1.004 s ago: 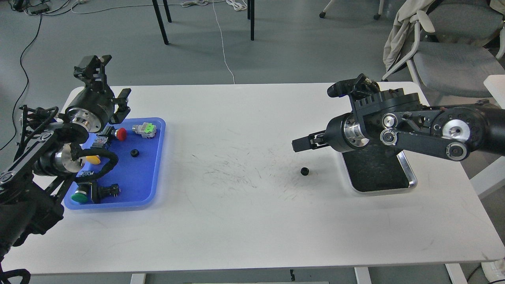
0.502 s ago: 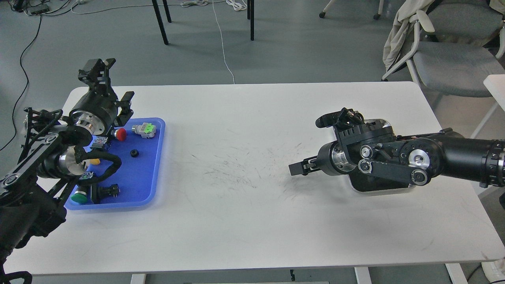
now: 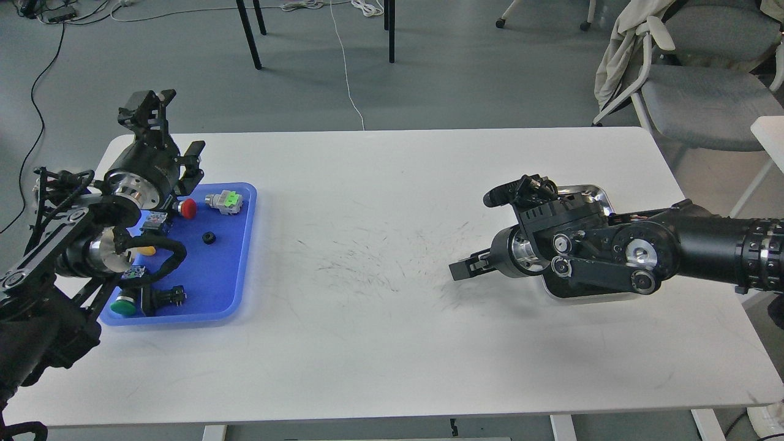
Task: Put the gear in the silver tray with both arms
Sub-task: 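Reach the right gripper to the black gear on the table and grasp it, then carry the gear with the right gripper over the silver tray and release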
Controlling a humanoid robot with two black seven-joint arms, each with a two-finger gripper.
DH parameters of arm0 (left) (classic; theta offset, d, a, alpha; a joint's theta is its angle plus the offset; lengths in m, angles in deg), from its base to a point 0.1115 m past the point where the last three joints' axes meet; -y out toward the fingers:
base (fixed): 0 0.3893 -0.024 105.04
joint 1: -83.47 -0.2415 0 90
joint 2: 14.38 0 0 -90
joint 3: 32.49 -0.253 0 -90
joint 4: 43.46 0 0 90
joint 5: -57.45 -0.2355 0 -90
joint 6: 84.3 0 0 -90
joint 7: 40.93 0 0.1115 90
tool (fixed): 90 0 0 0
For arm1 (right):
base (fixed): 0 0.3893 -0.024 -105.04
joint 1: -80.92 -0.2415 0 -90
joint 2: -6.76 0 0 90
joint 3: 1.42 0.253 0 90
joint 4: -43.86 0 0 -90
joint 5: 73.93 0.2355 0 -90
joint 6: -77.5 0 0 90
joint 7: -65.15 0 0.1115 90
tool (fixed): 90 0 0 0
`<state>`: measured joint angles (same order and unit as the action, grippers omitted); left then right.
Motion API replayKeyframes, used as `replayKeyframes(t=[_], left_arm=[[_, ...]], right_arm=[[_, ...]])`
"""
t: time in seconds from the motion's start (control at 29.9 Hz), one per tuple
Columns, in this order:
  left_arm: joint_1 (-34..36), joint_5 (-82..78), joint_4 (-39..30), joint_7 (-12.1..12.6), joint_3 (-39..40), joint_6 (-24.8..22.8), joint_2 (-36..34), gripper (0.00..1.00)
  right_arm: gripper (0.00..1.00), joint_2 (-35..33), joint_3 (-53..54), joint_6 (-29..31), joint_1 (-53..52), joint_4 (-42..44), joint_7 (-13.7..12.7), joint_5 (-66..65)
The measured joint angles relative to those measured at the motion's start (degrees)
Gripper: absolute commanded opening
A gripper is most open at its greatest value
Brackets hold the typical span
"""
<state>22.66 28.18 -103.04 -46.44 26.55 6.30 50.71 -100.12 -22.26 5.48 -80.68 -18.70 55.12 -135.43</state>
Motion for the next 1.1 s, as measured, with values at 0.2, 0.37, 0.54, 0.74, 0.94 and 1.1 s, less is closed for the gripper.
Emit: replayKeyframes(t=[0.2,0.37,0.54,0.74,0.94,1.1], left_arm=[[-0.11,0.0,0.0,-0.57,0.02,0.0,-0.09,0.98],[-0.42,0.0,0.0,-0.72,0.1,-0.03,-0.2,0.98],[-0.44,0.0,0.0,-0.73,0.11,-0.07,-0.28,0.98],[-0.49,0.0,0.0,-0.73,0.11,-0.03,-0.33,0.98],[-0.49,0.0,0.0,-0.73,0.11,0.62,-0.36,0.98],[-0.48,0.0,0.0,-0.73,0.12,0.88,-0.41,0.98]], right_arm=[[0.62,1.05,-0.23,0.04,-0.11,0.93,0.1,-0.1],[0.41,2.13,-1.75,0.04,-0.12,1.47,0.11,-0.12],[0.12,3.05,-3.06,0.1,-0.33,1.49,0.13,-0.12],[0.01,2.82,-3.32,0.21,-1.1,1.64,0.14,-0.03],[0.01,0.81,-2.54,-0.19,-3.43,1.13,0.11,0.31],[0.01,-3.12,0.25,-0.29,-7.73,-1.18,0.28,0.59]])
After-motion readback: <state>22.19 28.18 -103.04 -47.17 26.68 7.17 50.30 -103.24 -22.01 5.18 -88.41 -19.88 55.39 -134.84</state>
